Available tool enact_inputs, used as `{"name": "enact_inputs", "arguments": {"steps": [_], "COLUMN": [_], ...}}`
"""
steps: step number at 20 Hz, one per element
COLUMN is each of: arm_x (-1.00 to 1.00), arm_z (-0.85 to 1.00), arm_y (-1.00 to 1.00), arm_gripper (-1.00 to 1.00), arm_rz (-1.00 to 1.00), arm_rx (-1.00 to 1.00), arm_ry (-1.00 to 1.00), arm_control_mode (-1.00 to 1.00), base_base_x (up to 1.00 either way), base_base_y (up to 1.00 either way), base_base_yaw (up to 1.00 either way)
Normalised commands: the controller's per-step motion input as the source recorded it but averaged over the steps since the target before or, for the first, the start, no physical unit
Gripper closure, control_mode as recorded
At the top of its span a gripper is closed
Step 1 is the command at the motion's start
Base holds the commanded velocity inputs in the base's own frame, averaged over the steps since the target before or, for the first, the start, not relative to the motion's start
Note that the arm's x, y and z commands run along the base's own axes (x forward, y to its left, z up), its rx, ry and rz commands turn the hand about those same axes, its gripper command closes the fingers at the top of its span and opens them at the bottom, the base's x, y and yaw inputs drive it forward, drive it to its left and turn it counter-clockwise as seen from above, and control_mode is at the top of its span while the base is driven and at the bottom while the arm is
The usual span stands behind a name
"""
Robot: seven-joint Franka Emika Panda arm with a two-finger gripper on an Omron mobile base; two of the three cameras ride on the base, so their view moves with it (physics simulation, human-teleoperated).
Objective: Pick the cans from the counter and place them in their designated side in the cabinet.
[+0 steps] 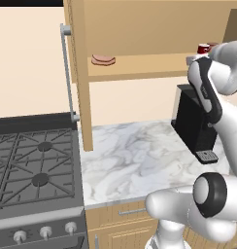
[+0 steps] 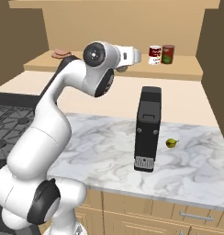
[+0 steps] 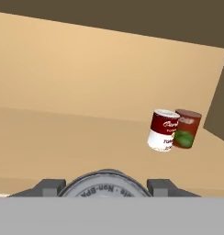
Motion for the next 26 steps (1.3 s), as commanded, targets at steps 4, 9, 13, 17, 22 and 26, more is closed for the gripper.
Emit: {"name": "enact_inputs", "arguments": {"steps": [4,9,13,17,22,26], "arm_x": [0.23,0.26,0.33,0.31,0.26,0.32], "arm_z": [0.00,0.00,0.00,0.00,0.00,0.00], "arm_y": [-0.18,-0.13,-0.06,-0.10,-0.16,-0.10], "arm_gripper": [1.00,1.00,1.00,1.00,1.00,1.00], "arm_rz": [0.00,0.00,0.00,0.00,0.00,0.00], "arm_rx": [0.00,0.00,0.00,0.00,0.00,0.00], "arm_ry": [0.00,0.00,0.03,0.03,0.02,0.02], "arm_control_mode": [-1.00,-1.00,-1.00,-1.00,-1.00,-1.00], "base_base_x": [0.00,0.00,0.00,0.00,0.00,0.00], "base_base_y": [0.00,0.00,0.00,0.00,0.00,0.00], "base_base_yaw": [0.00,0.00,0.00,0.00,0.00,0.00]}}
